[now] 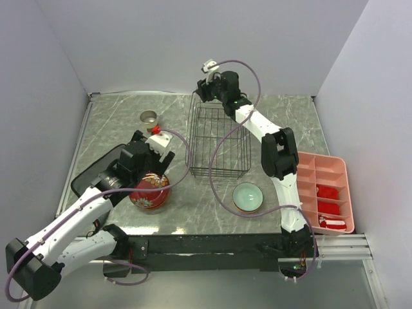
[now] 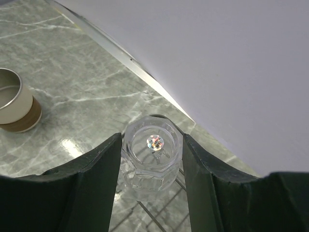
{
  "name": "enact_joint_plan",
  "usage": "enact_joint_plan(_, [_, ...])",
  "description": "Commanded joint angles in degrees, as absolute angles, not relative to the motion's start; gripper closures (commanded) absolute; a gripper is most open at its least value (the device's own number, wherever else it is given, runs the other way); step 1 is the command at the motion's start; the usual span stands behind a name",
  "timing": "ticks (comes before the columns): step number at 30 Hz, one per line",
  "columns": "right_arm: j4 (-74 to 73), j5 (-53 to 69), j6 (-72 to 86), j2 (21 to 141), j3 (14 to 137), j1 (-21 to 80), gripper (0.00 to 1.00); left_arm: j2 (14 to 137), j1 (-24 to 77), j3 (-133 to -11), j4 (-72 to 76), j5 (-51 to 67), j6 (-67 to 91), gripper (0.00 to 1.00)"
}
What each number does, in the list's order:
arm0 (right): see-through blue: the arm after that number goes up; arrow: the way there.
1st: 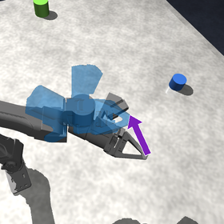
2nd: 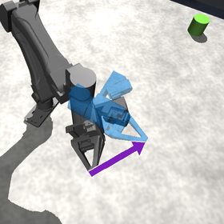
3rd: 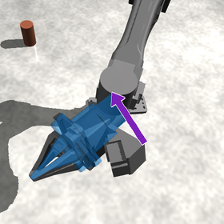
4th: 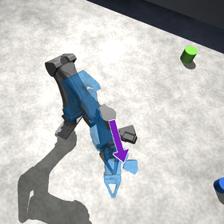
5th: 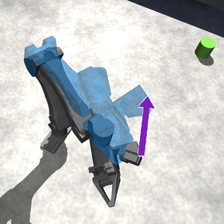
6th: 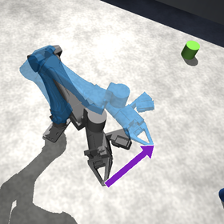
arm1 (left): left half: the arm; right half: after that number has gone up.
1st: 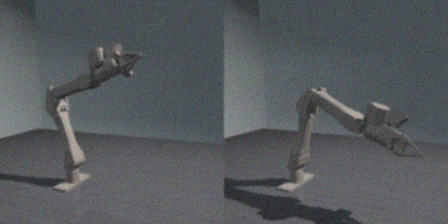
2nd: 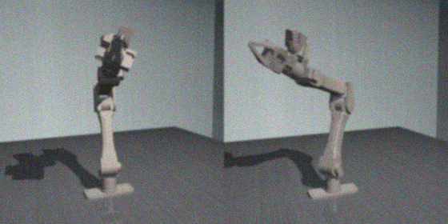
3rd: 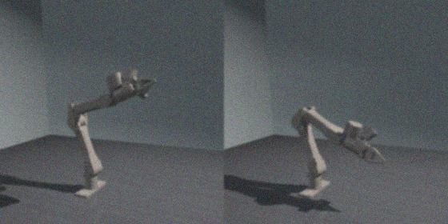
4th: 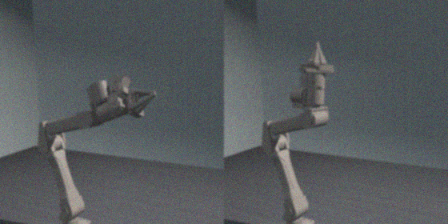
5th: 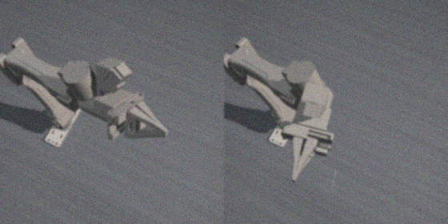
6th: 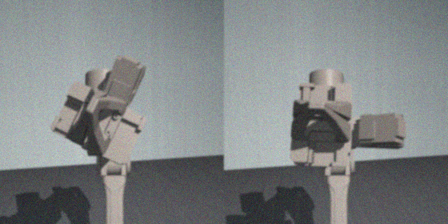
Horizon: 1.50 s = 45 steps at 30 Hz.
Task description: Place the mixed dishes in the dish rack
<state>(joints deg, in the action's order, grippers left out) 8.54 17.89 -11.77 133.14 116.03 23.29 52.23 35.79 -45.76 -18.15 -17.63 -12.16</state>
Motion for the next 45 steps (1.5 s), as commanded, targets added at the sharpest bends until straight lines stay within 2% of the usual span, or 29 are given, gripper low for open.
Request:
enact_joint_plan(1, [13.89, 15.03, -15.03, 134.38, 119.62, 24.61, 0.67, 51.94, 33.84, -45.88, -16.1, -18.01, -10.55, 0.01])
enact_joint_plan(15, [11.34, 10.72, -17.75, 137.72, 120.85, 24.96, 0.68, 52.21, 31.82, -44.21, -14.07, -17.14, -9.67, 0.01])
enact_joint_plan(26, [7.57, 9.32, -20.65, 140.18, 121.98, 25.4, 0.64, 51.86, 30.41, -44.74, -14.77, -15.91, -7.29, 0.03])
enact_joint_plan(29, [7.73, 8.79, -21.0, 140.62, 121.82, 25.4, 0.58, 51.77, 30.15, -44.12, -14.06, -16.26, -7.82, 0.03])
enact_joint_plan(39, [4.93, 8.09, -18.46, 141.41, 123.4, 25.31, 0.58, 50.89, 29.44, -43.51, -14.24, -16.0, -7.91, 0.03])
enact_joint_plan(42, [3.08, 6.69, -17.05, 141.59, 124.45, 25.4, 0.48, 50.45, 29.35, -43.24, -14.15, -15.91, -7.65, 0.02])
enact_joint_plan(45, [4.13, 3.09, -15.82, 140.72, 122.79, 25.75, 0.28, 50.1, 29.18, -42.63, -13.45, -15.82, -7.74, 0.03])
